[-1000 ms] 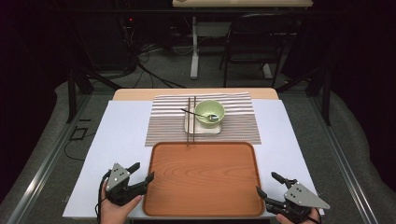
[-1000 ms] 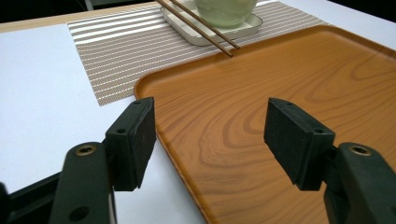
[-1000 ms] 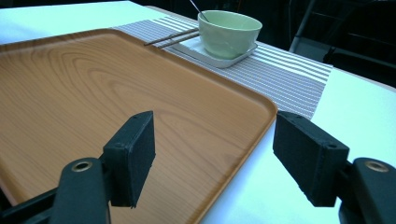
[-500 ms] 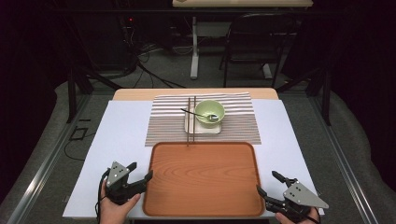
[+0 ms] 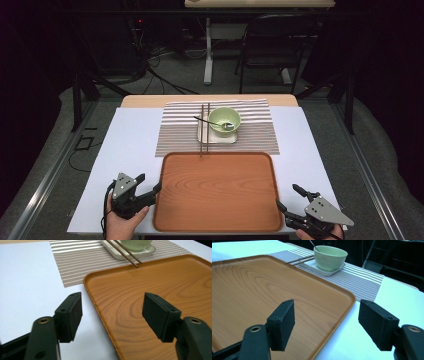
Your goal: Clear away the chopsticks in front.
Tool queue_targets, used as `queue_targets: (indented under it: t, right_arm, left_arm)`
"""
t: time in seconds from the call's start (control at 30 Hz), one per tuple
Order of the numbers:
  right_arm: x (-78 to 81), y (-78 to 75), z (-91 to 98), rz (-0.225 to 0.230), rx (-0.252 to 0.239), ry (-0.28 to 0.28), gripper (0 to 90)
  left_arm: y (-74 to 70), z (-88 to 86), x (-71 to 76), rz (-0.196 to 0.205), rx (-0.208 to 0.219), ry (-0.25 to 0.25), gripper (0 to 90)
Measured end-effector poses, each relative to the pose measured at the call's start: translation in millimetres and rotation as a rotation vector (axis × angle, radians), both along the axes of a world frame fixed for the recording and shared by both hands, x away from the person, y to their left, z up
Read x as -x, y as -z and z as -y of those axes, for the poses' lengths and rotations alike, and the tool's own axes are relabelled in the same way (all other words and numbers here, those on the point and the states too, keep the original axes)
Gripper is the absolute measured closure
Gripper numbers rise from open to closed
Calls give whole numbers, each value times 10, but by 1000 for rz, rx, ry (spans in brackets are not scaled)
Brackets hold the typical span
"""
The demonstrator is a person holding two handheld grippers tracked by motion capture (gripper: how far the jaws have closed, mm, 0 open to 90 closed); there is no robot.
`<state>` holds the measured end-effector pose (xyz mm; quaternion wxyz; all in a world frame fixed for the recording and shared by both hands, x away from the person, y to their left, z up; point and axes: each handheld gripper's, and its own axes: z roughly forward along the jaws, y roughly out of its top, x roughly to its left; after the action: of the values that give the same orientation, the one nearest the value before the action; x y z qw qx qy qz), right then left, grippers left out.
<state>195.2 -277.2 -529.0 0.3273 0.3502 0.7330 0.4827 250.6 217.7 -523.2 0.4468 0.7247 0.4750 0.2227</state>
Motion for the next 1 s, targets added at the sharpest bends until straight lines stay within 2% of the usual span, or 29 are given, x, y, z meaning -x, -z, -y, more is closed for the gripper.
queue_targets:
  t: [0.17, 0.27, 0.37, 0.5, 0.63, 0.77, 0.87, 1.0]
  right_arm:
    - [-7, -1, -12, 1, 2, -2, 290]
    - [-16, -3, -11, 2, 1, -1, 289]
    - [-22, -1, -14, 0, 3, -5, 290]
    - [-25, -2, -11, -2, -3, -7, 290]
    - [-19, -3, -11, -4, -7, -7, 289]
    - [-23, -2, -6, -7, -6, -8, 286]
    - [-26, 0, -3, -9, -6, -7, 286]
    - [-24, 0, 3, -10, -7, -6, 286]
  left_arm:
    - [-26, -17, -19, -25, 3, -5, 381]
    - [-53, -34, -38, -43, 21, -2, 423]
    - [-82, -23, -60, -56, 6, -15, 440]
    - [-99, 2, -117, -63, 15, -22, 455]
    - [-115, 63, -196, -111, 18, 10, 464]
    - [-137, 142, -273, -137, -14, 38, 463]
    - [-157, 186, -312, -137, -30, 59, 461]
    - [-185, 254, -369, -156, -37, 76, 489]
